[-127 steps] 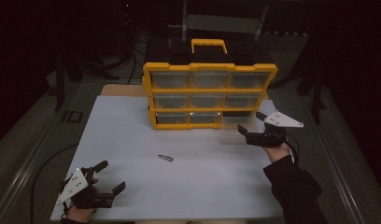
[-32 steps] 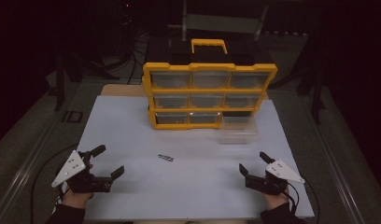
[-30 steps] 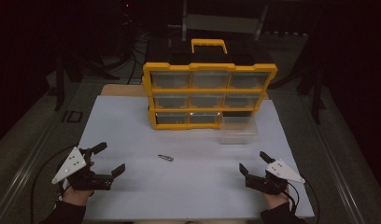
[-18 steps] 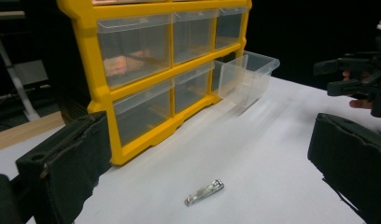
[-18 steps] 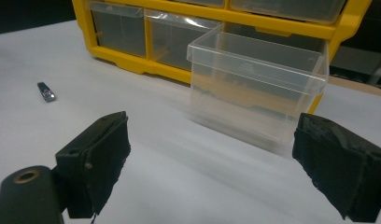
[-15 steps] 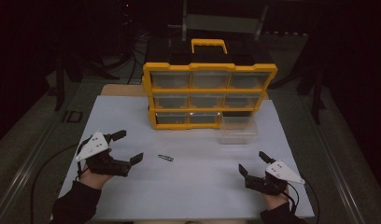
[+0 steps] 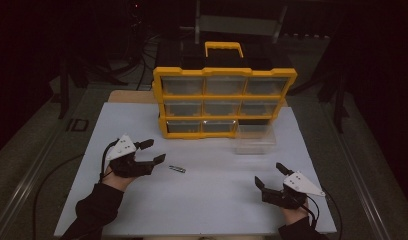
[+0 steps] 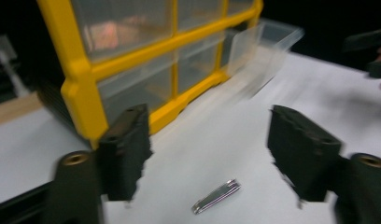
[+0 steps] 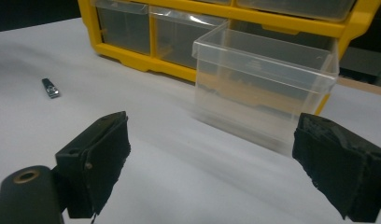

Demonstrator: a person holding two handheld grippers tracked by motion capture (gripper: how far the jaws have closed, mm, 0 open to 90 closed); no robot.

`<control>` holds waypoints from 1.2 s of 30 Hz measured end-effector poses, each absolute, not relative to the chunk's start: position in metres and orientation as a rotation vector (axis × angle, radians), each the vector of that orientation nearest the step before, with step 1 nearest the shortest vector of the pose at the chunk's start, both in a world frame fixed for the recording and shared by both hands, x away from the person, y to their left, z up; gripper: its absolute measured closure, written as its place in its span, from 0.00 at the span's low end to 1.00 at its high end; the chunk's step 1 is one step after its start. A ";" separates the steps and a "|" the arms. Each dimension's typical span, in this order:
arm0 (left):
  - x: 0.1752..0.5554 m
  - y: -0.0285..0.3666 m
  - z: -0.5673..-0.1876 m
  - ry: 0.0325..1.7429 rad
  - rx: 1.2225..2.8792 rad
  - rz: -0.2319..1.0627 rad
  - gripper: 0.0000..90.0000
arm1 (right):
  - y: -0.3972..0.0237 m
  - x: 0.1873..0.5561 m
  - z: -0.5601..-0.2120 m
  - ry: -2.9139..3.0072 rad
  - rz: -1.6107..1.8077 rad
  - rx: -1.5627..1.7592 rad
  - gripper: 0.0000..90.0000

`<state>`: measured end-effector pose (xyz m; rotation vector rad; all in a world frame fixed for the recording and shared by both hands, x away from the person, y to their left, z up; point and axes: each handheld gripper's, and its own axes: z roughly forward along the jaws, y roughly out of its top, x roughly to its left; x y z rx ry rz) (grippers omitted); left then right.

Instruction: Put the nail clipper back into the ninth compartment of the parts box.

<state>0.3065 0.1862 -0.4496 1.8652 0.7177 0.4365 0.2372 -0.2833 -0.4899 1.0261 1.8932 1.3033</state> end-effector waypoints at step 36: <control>0.350 0.141 -0.523 0.831 2.244 0.310 1.00 | -0.282 0.237 -0.492 1.924 1.308 1.019 0.12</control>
